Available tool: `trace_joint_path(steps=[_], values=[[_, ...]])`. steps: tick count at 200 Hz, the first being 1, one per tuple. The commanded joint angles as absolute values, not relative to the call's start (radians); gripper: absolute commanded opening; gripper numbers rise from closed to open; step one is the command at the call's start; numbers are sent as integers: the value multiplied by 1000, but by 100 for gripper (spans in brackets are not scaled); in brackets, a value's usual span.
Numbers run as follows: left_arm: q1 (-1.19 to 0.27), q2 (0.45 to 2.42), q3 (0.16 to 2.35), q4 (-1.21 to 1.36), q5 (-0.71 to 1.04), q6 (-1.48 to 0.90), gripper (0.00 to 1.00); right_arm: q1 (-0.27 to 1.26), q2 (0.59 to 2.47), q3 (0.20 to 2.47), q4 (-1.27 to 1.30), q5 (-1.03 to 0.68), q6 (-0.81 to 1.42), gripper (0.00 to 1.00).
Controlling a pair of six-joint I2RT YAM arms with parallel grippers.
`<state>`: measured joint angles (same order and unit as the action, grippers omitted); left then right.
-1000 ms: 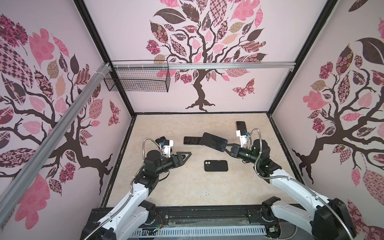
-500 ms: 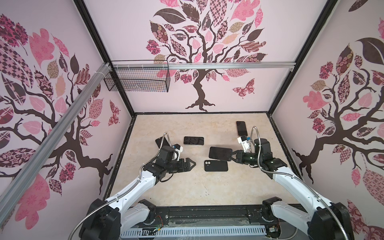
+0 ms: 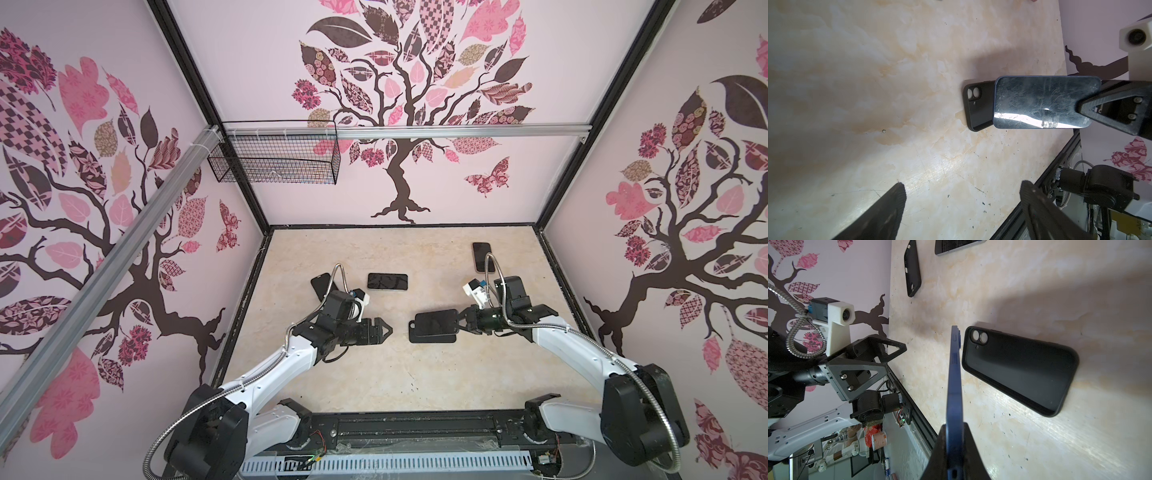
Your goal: Put the phone into the phone case
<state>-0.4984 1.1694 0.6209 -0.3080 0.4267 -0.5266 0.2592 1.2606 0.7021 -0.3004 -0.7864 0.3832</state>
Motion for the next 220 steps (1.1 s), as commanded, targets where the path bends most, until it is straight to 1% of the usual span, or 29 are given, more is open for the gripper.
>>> trace_joint_path(steps=[1,26,79,138,187,220], values=[[-504,1194,676,-276,415,-492,88,255,1294,762,-309,-813,339,0],[-509,1227,683,-249,422,-485,85,255,1334,774,-307,-832,338,2],[-535,1291,695,-209,426,-465,82,254,1423,809,-348,-850,302,2],[-544,1335,701,-191,431,-444,79,256,1473,787,-294,-875,325,2],[-551,1403,703,-146,443,-457,69,253,1507,757,-226,-912,360,2],[-554,1439,698,-115,432,-478,63,255,1535,730,-161,-941,407,0]])
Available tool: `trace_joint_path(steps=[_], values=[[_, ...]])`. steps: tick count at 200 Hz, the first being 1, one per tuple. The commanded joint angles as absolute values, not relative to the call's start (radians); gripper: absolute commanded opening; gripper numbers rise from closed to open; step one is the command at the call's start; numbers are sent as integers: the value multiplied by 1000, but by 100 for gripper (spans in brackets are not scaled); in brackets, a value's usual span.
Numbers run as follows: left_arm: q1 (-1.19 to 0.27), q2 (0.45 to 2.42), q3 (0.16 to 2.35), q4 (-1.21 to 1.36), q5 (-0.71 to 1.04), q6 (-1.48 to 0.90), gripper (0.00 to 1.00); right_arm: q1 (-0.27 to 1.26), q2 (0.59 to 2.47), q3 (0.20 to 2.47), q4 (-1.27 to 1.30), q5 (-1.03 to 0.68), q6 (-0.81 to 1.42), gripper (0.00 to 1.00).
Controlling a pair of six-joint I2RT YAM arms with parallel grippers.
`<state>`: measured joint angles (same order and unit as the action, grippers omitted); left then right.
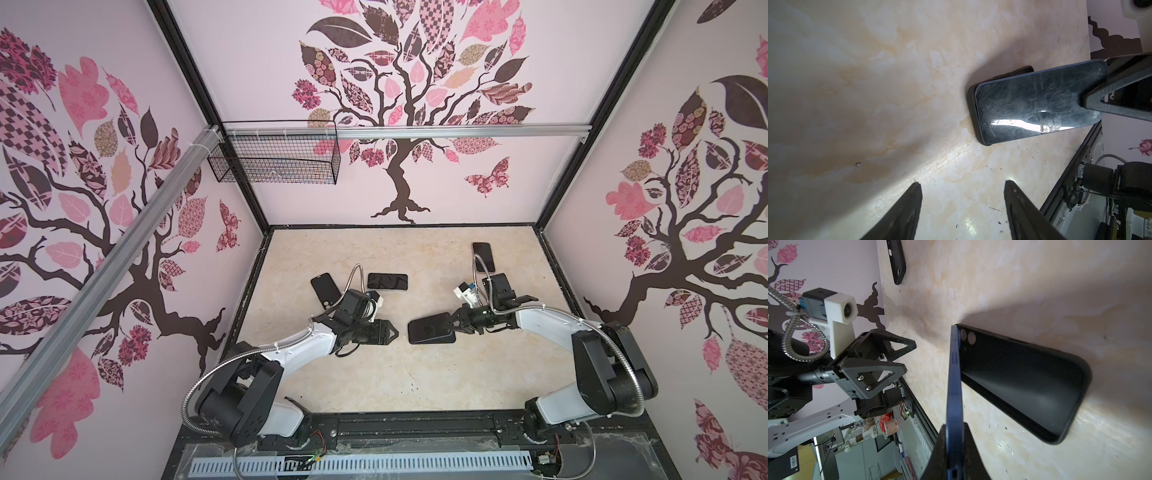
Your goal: Put the phone into the phone case
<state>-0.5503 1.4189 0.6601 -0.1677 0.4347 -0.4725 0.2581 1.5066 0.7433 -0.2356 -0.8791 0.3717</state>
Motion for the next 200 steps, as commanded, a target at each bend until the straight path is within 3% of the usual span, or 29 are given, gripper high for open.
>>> trace_joint_path(steps=[1,42,140,200], values=[[-555,1441,697,-114,431,-479,63,256,1537,729,-159,-942,408,0],[-558,1497,697,-56,435,-505,50,255,1563,698,-128,-940,419,0],[-577,1585,708,20,456,-520,48,283,1641,690,-51,-925,466,4],[-580,1628,718,22,440,-526,40,328,1663,709,-35,-863,485,11]])
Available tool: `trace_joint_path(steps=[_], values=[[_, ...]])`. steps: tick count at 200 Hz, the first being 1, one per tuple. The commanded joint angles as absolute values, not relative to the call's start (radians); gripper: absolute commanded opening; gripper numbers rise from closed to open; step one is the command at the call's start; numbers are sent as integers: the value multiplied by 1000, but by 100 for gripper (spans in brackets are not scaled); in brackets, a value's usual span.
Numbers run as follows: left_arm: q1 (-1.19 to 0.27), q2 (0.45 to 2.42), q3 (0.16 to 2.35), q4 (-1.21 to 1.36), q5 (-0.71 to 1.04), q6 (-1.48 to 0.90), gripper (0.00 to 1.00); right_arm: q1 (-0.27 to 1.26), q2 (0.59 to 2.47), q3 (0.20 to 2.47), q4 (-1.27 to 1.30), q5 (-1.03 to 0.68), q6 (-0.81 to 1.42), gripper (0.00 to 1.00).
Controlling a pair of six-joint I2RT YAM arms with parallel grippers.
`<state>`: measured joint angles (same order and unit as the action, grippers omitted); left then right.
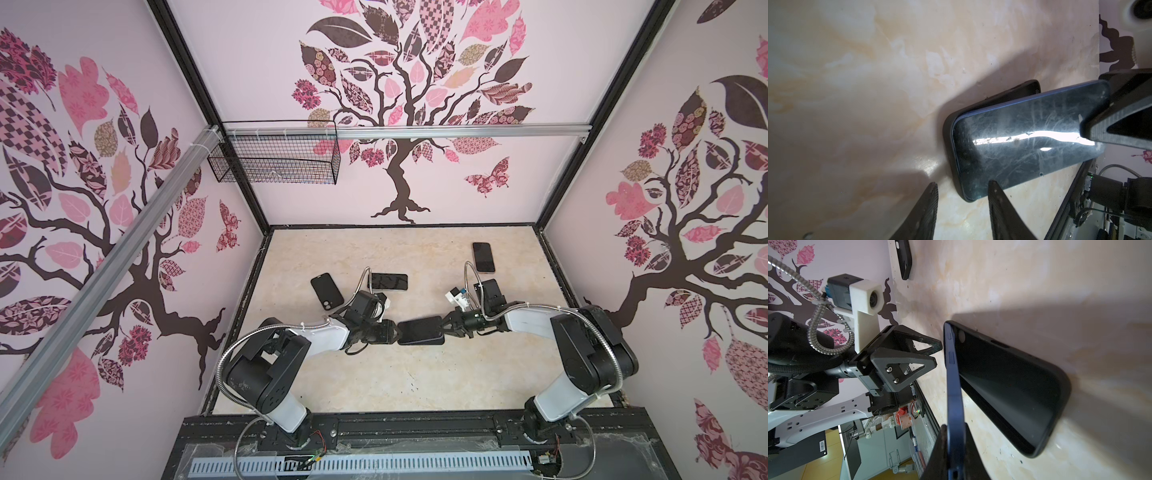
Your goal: Put the phone into the phone case
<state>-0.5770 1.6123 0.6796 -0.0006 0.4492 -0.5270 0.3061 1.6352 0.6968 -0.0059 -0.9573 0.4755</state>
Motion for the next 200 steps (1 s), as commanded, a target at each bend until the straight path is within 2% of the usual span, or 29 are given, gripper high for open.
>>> trace_joint_path(steps=[1,91,127,200], values=[[-580,1629,718,22,439,-525,40,328,1663,710,-35,-862,485,11],[-583,1621,701,27,440,-534,36,334,1601,714,-72,-757,488,28],[-583,1627,700,30,449,-533,30,337,1572,724,-100,-731,482,29],[-584,1619,693,38,457,-538,29,336,1537,741,-161,-689,453,30]])
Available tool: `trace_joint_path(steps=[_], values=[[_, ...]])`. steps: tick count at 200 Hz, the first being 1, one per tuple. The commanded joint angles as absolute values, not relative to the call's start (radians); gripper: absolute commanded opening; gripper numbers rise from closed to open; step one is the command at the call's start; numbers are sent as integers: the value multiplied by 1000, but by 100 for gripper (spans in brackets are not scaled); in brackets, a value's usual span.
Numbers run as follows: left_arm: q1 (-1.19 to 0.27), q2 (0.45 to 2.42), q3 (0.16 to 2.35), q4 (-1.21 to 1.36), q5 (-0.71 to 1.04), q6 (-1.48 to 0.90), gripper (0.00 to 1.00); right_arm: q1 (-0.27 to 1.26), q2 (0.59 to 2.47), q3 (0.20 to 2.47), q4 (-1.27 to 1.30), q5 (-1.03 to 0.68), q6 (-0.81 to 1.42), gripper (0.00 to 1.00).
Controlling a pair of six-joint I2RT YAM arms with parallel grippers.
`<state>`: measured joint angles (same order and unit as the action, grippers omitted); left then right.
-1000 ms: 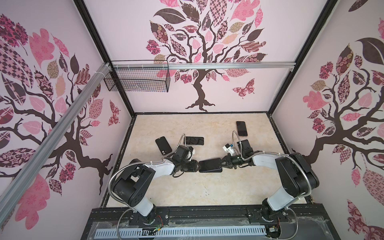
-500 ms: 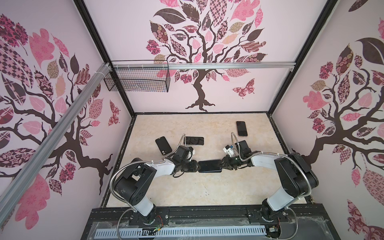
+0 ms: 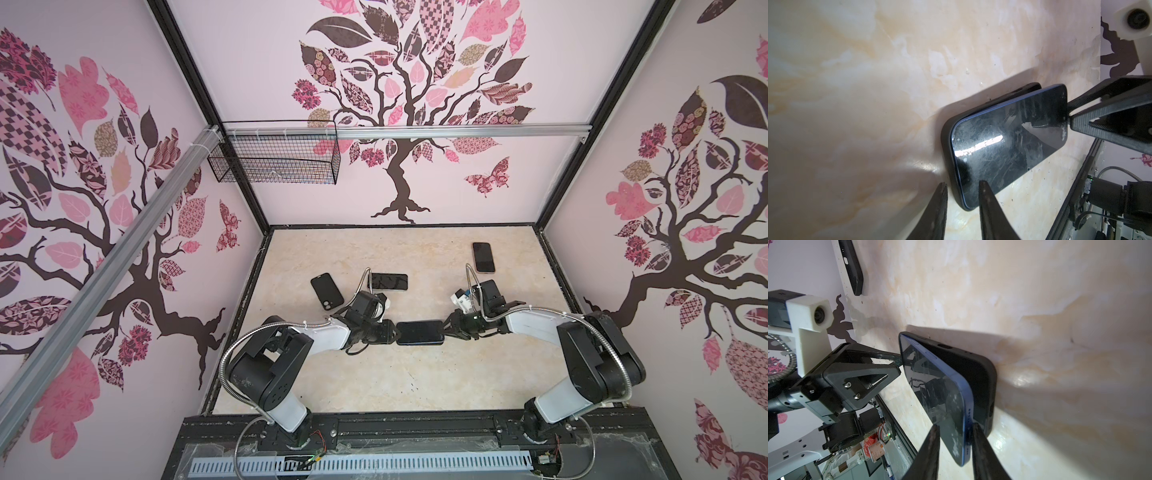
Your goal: Put the phone into the phone case
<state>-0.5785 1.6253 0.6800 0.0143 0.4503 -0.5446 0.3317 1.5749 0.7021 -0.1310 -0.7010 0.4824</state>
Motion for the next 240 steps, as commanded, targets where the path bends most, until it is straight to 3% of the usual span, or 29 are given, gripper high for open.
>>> trace_joint_path(steps=[1,47,117,240], values=[[-584,1619,693,38,457,-538,29,336,1538,741,-161,-688,453,30],[-585,1623,694,39,465,-537,23,336,1548,734,-164,-679,443,30],[-585,1632,701,27,465,-536,23,337,1507,759,-272,-580,388,28],[-588,1646,745,-84,485,-497,24,399,1569,755,-261,-565,381,22]])
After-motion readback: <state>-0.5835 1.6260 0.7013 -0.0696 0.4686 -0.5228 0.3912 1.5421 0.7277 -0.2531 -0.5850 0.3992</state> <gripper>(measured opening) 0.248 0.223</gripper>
